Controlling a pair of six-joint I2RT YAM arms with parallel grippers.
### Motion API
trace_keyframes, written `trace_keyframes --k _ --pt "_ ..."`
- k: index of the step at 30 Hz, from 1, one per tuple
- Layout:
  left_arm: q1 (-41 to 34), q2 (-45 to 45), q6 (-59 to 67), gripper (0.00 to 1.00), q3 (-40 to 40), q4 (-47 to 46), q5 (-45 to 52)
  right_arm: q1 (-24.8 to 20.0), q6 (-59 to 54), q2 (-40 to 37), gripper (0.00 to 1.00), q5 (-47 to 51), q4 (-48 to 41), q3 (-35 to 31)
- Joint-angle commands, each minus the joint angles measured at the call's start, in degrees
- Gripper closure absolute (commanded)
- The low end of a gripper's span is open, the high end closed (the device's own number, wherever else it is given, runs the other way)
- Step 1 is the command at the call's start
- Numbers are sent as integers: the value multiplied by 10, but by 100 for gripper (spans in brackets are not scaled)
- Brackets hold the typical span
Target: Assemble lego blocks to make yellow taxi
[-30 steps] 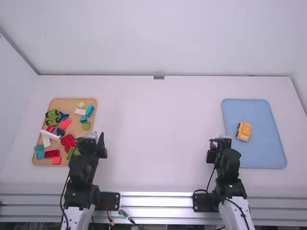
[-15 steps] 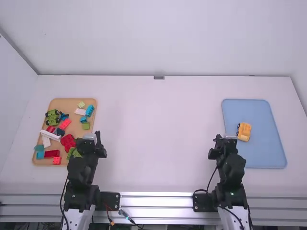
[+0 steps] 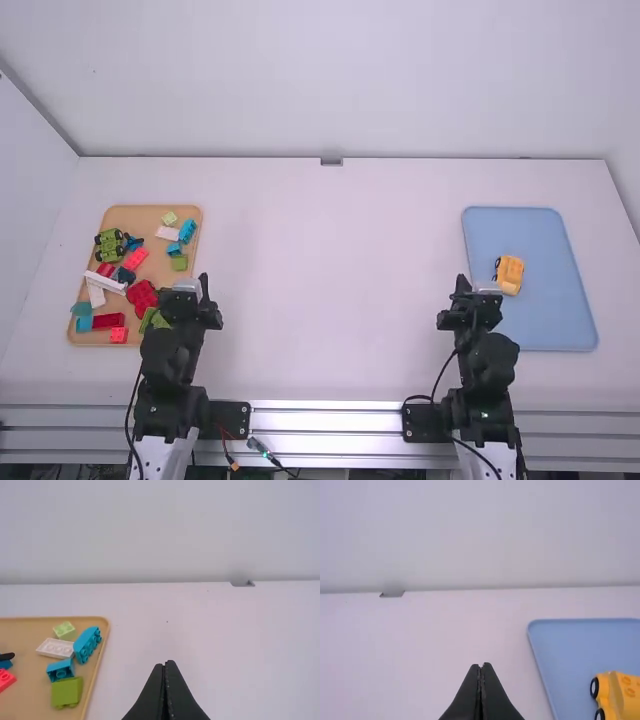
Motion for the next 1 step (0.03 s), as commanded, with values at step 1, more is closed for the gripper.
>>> trace_keyframes --k 1 --pt "1 -4 1 100 -5 -3 -1 1 3 -7 100 0 -4 -6"
